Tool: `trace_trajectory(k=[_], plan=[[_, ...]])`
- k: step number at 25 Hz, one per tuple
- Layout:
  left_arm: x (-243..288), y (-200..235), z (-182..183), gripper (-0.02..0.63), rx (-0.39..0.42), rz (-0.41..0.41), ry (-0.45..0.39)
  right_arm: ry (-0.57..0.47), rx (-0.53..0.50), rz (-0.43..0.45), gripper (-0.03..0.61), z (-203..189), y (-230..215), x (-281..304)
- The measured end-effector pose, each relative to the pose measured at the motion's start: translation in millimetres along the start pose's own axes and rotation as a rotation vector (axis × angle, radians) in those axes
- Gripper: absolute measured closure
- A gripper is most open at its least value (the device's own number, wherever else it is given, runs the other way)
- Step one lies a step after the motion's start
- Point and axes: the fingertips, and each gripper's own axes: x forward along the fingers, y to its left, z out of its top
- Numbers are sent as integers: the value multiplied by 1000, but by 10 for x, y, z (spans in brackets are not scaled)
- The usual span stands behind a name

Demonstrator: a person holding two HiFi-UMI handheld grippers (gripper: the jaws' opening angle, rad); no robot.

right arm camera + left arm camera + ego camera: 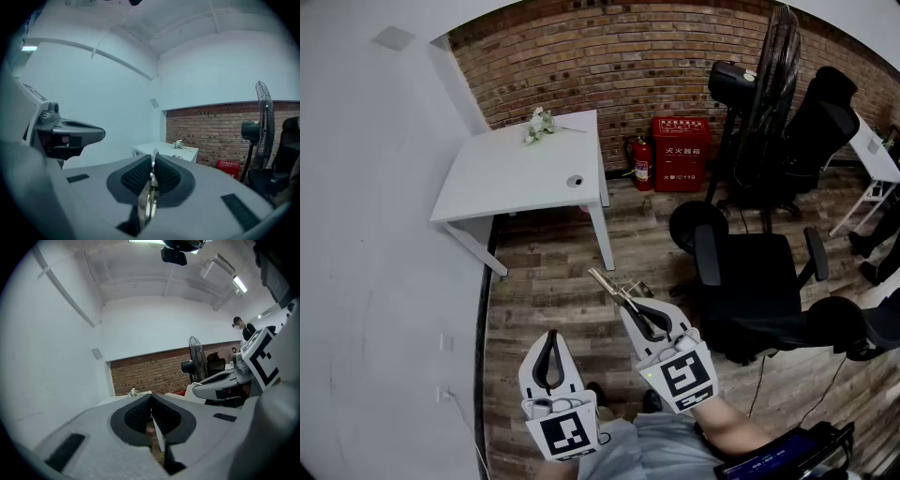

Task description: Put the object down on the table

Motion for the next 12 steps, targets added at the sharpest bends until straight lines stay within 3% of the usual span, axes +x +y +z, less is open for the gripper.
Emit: trace_trajectory(k=[7,12], plan=[[-98,-31,-27,604,24,16,-12,-6,1,14,551,-28,-4,-112],[-102,-58,-108,604,-2,19,23,1,4,14,549,-77,-20,-81]])
